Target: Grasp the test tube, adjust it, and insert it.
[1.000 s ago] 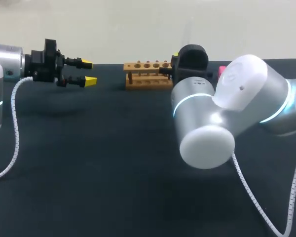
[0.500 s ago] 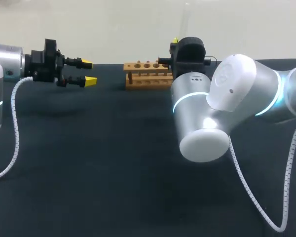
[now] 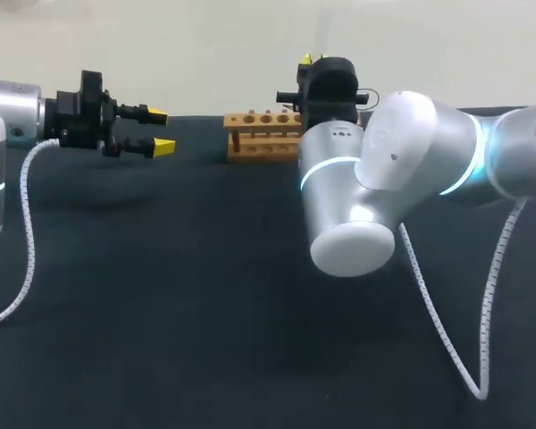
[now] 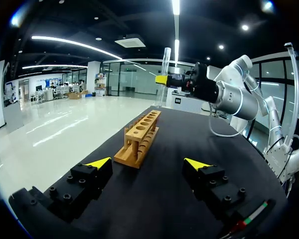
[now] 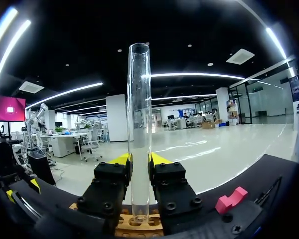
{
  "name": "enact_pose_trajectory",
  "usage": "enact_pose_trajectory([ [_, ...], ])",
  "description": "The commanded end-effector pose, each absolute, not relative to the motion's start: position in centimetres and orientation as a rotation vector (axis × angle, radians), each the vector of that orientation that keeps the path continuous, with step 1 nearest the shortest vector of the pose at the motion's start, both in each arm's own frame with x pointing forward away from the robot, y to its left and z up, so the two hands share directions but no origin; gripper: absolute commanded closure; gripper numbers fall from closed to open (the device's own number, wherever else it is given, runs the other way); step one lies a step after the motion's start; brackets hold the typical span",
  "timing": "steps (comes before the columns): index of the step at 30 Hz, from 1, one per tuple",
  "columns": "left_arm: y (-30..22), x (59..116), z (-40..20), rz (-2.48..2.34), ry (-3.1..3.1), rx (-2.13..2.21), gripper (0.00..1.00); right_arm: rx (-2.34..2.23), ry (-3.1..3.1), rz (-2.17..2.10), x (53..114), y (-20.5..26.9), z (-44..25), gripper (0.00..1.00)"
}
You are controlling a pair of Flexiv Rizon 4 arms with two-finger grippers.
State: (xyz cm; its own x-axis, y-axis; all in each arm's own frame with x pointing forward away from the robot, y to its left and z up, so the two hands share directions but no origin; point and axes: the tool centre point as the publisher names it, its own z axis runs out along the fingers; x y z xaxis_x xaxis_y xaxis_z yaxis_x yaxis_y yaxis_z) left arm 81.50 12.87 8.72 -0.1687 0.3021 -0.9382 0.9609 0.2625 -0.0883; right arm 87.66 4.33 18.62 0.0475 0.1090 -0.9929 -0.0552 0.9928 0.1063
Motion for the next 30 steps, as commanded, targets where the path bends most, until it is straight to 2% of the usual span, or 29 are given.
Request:
enact_pose_trajectory([
  [1,12.9,81.4,8.6,-0.938,1.649,1.181,0.0,0.02,1.507,0.148,88.7,4.5,18.0,1.0],
  [30,12.9,81.4,8.6,-0.938,1.649,1.181,0.0,0.019,1.542,0.165,89.4,4.2,15.9,1.0],
])
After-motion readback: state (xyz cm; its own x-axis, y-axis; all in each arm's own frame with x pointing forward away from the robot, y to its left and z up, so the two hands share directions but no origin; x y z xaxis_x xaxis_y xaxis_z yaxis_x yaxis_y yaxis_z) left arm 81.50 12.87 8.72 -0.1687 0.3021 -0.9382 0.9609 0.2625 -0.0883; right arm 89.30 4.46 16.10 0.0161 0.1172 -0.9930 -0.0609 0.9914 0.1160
